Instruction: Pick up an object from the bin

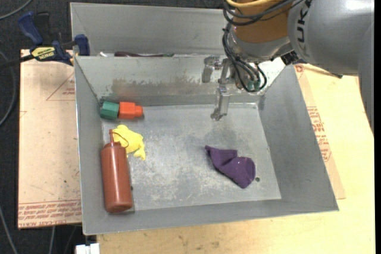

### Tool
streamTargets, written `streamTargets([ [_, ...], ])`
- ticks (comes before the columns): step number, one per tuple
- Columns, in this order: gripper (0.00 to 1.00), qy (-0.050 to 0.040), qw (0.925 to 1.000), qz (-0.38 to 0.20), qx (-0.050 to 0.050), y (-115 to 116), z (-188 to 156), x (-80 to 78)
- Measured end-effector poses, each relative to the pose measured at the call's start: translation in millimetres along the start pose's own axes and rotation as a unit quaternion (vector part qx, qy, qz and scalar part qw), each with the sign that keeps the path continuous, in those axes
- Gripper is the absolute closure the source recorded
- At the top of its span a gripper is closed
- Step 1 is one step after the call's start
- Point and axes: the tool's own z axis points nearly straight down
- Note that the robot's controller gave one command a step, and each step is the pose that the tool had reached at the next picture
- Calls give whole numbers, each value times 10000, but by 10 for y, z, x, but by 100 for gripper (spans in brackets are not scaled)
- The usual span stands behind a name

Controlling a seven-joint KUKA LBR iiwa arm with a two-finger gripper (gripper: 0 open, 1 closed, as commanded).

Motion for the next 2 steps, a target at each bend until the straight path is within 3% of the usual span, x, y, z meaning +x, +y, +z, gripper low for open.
streamTargets([
  [1,0,-40,10000,4,-2,-1,-54,-13],
  [2,0,-4,10000,-49,-10,-494,-265,207],
])
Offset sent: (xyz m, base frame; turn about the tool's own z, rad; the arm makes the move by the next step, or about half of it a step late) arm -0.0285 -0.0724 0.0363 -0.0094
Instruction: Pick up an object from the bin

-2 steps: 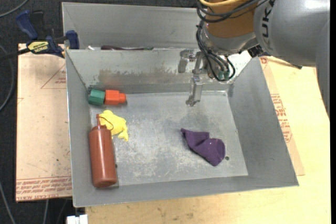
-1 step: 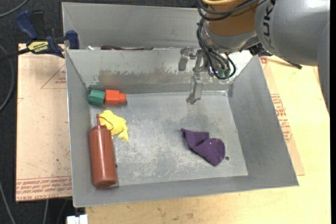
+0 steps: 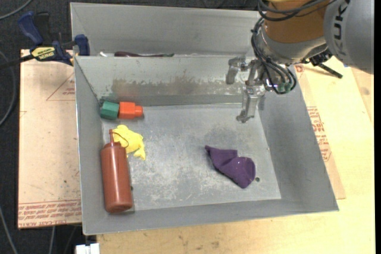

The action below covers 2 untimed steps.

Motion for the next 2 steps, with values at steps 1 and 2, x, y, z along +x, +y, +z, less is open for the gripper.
streamTargets([
  [1,0,-69,9992,-396,22,-373,239,-54],
  [2,0,-26,9987,-508,-5,-817,597,336],
])
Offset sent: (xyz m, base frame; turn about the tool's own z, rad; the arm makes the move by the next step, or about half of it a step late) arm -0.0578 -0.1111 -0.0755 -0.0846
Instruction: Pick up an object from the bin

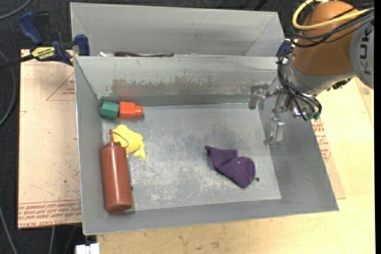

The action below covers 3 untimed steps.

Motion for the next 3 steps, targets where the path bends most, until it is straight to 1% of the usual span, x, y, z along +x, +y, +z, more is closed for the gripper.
streamTargets([
  [1,0,-3,10000,79,43,-165,166,323],
  [2,0,-18,9998,-220,-9,119,342,518],
  [3,0,-32,9981,-609,39,352,839,832],
])
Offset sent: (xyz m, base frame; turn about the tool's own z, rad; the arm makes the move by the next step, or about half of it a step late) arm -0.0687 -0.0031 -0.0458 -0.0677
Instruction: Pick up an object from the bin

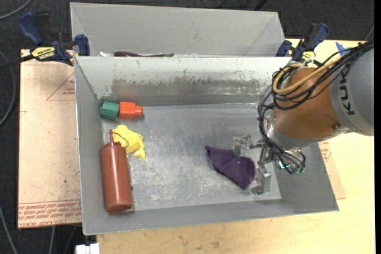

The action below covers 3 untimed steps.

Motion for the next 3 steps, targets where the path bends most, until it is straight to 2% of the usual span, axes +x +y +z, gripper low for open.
streamTargets([
  [1,100,10,9998,-175,1,228,242,109],
  [2,100,10,9998,-175,1,228,242,109],
  [3,100,-1,9997,-227,1,212,-1709,82],
])
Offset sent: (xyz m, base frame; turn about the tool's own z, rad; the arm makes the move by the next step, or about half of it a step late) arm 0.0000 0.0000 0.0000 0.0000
